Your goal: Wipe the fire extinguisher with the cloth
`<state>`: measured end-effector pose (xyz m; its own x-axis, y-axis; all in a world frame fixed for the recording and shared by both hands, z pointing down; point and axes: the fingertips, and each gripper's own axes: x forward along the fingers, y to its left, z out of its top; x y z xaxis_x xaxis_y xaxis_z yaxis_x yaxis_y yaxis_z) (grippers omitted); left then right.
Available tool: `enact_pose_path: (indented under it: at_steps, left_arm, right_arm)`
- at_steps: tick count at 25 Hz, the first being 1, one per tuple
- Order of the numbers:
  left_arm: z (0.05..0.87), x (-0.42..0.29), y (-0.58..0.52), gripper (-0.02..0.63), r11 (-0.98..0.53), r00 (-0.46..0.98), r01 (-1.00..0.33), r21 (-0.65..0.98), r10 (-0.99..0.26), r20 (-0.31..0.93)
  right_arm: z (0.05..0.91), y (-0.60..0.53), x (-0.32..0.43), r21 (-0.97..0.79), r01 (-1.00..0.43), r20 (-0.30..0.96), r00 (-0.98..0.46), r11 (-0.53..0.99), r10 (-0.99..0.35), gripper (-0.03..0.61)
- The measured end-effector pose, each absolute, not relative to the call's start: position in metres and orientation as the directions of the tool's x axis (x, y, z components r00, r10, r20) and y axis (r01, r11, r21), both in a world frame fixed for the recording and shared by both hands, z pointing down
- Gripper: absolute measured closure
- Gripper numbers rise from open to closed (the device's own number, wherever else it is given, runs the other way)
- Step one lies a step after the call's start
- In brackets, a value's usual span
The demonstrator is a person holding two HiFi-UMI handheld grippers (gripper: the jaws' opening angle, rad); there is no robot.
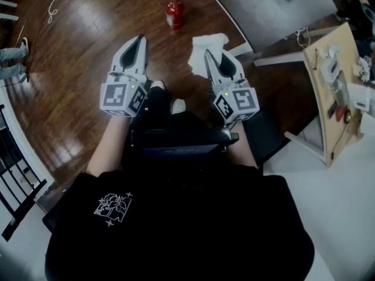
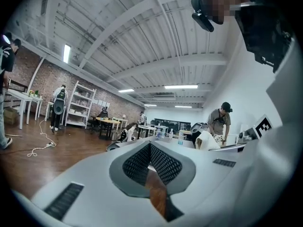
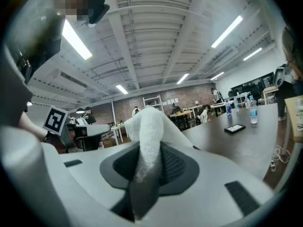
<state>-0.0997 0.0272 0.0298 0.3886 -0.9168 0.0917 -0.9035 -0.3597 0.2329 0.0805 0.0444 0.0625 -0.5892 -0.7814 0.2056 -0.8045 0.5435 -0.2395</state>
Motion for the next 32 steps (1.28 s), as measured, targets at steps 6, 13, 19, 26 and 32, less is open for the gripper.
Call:
enact_pose_path:
  at_steps: [6,13,19,26,32]
  left_arm:
    - [0.058,-0.116,-0.031,0.614,-0.357,0.395,-0.902,0.244,-0.91,0.127]
    - [0.13,-0.124,-0.144,0.614,-0.398,0.436,-0.887,0.234,-0.889,0.141]
    - [0.278,-0.131,-0.202,0.614,-0.432,0.467,-0.871,0.235,-0.877,0.118]
    - [0.458,-0.145,-0.258,0.614,-0.456,0.474,-0.867,0.198,-0.879,0.05]
    - [0.533,-0.16,-0.262,0.614,-0.45,0.459,-0.875,0.181,-0.888,0.011]
  right_arm:
    - [0.091,-0.016,0.063,-0.24,-0.798,0.24,-0.6,0.552,-0.763,0.46]
    - [0.181,-0.13,0.052,-0.268,-0.809,0.271,-0.584,0.522,-0.765,0.46]
    - [0.333,-0.195,0.044,-0.241,-0.816,0.264,-0.575,0.525,-0.774,0.46]
    - [0.518,-0.258,0.047,-0.226,-0.802,0.182,-0.592,0.553,-0.785,0.46]
    - [0.581,-0.31,0.043,-0.202,-0.771,0.065,-0.626,0.604,-0.777,0.46]
